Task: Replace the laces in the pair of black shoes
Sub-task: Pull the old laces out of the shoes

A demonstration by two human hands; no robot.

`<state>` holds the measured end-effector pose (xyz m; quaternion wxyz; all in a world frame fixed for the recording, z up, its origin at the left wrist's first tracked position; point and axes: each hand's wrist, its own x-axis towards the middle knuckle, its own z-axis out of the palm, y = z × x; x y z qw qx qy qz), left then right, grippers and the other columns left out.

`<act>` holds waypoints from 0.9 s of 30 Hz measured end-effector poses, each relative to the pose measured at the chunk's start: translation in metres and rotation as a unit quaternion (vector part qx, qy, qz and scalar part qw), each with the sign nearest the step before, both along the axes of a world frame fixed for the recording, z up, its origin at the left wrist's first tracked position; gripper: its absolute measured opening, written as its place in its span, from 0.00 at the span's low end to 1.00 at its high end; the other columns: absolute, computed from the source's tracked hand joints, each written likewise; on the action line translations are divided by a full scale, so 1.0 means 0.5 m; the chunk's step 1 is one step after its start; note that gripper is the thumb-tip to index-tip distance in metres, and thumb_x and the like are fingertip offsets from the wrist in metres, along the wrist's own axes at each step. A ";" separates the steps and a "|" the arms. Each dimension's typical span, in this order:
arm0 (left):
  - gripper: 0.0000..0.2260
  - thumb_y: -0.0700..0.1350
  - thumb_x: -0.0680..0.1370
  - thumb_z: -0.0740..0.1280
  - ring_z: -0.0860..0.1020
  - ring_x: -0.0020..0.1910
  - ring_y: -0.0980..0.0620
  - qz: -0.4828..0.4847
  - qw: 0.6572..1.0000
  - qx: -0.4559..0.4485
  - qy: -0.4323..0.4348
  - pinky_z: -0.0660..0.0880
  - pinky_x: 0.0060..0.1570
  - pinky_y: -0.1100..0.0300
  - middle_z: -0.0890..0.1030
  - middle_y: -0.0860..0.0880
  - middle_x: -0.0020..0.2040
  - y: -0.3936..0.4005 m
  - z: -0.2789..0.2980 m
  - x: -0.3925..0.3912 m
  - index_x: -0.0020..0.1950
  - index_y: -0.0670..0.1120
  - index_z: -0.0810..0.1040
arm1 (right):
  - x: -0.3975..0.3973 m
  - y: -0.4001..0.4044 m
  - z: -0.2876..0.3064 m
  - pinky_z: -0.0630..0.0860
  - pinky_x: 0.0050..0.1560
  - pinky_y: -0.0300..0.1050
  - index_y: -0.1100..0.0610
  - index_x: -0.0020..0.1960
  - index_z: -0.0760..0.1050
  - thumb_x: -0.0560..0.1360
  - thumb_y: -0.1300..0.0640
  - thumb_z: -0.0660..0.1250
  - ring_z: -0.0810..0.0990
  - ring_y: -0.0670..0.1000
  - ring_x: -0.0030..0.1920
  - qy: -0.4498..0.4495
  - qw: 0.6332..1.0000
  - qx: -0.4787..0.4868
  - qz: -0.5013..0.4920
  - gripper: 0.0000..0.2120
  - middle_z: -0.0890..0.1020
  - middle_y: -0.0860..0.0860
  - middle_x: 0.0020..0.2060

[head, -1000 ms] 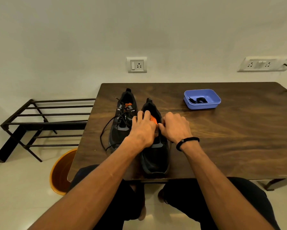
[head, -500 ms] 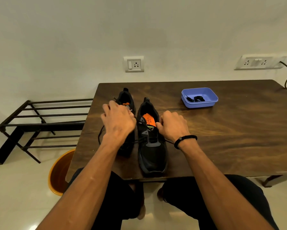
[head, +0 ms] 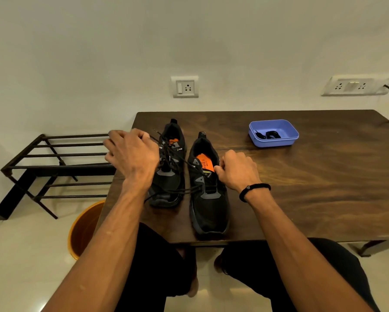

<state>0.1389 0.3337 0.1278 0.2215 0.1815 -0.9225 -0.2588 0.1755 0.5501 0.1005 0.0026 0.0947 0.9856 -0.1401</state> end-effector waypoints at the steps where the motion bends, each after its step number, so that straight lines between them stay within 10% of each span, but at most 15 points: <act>1: 0.10 0.49 0.81 0.66 0.68 0.67 0.40 0.007 1.000 0.015 0.023 0.68 0.62 0.40 0.71 0.42 0.66 -0.001 0.000 0.000 0.56 0.48 0.83 | 0.000 0.000 0.000 0.79 0.53 0.56 0.54 0.52 0.78 0.79 0.45 0.69 0.81 0.61 0.53 0.001 1.000 -0.001 0.001 0.12 0.82 0.55 0.49; 7: 0.09 0.51 0.83 0.63 0.69 0.67 0.44 0.073 0.983 0.094 0.139 0.67 0.59 0.47 0.70 0.44 0.66 -0.014 0.009 -0.009 0.58 0.50 0.80 | -0.002 0.003 -0.003 0.79 0.53 0.56 0.54 0.52 0.78 0.79 0.46 0.69 0.80 0.61 0.53 0.004 1.000 0.004 -0.004 0.11 0.82 0.55 0.49; 13: 0.27 0.56 0.79 0.69 0.60 0.76 0.39 0.000 0.997 0.072 0.019 0.61 0.72 0.35 0.62 0.40 0.75 -0.004 -0.021 -0.009 0.76 0.53 0.67 | -0.001 -0.008 -0.007 0.80 0.52 0.56 0.53 0.49 0.78 0.78 0.44 0.71 0.81 0.60 0.51 0.011 1.000 -0.008 -0.003 0.12 0.83 0.54 0.47; 16: 0.23 0.56 0.79 0.70 0.71 0.69 0.45 -0.127 0.992 0.018 -0.005 0.71 0.69 0.44 0.73 0.44 0.67 0.019 -0.029 -0.008 0.72 0.55 0.72 | -0.003 -0.010 -0.006 0.81 0.50 0.56 0.50 0.43 0.76 0.75 0.47 0.74 0.83 0.56 0.47 0.034 0.999 -0.040 0.001 0.10 0.82 0.49 0.41; 20: 0.13 0.43 0.81 0.70 0.78 0.37 0.62 -0.426 0.896 0.034 -0.124 0.74 0.41 0.75 0.83 0.52 0.42 0.050 -0.038 0.011 0.65 0.53 0.81 | -0.002 -0.011 0.002 0.82 0.47 0.52 0.47 0.44 0.81 0.73 0.49 0.76 0.83 0.49 0.44 -0.024 0.991 -0.100 0.088 0.05 0.83 0.46 0.41; 27: 0.21 0.40 0.81 0.68 0.80 0.53 0.47 -0.497 0.811 -0.095 -0.295 0.79 0.57 0.50 0.77 0.51 0.49 0.088 -0.065 0.009 0.72 0.55 0.75 | 0.004 -0.023 -0.025 0.84 0.46 0.54 0.49 0.41 0.78 0.74 0.54 0.70 0.83 0.52 0.43 -0.088 0.987 -0.041 0.127 0.03 0.83 0.49 0.40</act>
